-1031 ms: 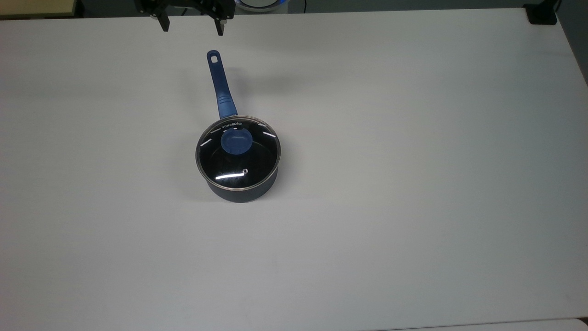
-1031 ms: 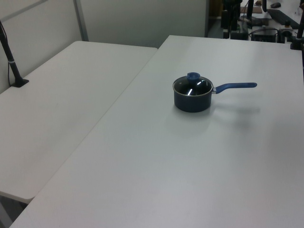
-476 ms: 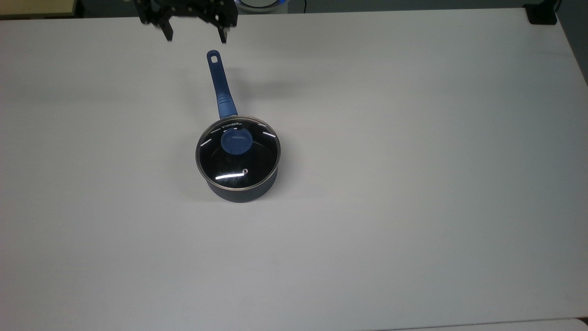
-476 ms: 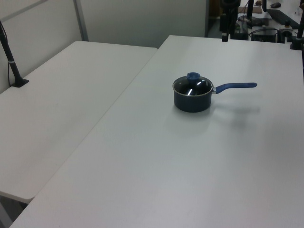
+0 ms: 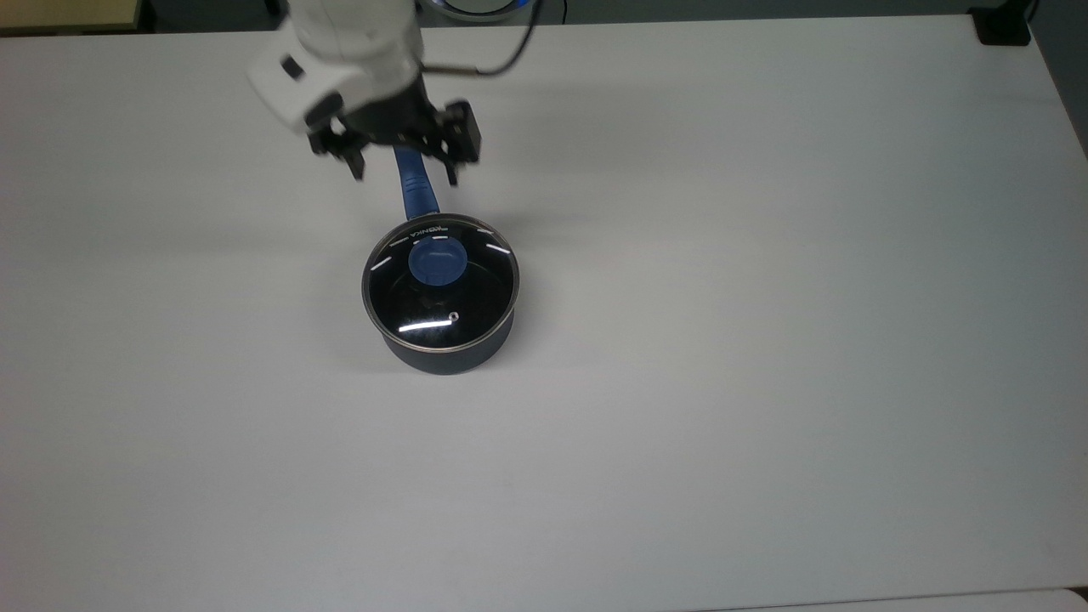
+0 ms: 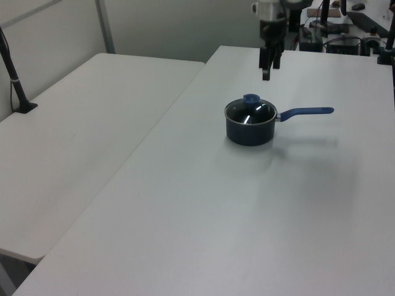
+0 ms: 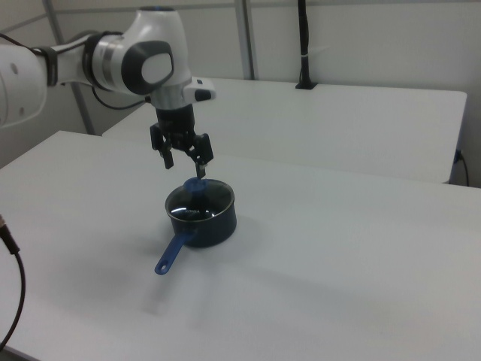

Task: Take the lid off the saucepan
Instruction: 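Lower the open gripper down onto the blue knob of the glass lid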

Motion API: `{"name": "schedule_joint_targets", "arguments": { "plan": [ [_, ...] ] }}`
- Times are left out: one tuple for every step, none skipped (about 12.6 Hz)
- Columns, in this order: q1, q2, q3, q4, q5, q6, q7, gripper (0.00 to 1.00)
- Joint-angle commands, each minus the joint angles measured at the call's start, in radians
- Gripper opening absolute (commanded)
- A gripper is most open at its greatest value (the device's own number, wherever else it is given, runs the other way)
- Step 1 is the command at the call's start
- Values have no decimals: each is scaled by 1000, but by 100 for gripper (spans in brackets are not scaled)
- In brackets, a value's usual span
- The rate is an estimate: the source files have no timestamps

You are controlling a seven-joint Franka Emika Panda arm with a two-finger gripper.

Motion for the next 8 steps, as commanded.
{"name": "schedule_joint_targets", "arguments": {
  "plan": [
    [23,53,-9,22,1,110,96,100],
    [33,69,-9,20,-5,158,129,100],
    [46,92,-9,20,-18,166,137,100],
    [60,111,-9,20,-19,170,146,100],
    [71,134,-9,22,-21,172,163,100],
    [73,149,-9,23,-19,173,168,100],
    [74,151,-9,23,-19,182,170,100],
    [74,149,-9,23,-21,202,173,100]
  ]
}}
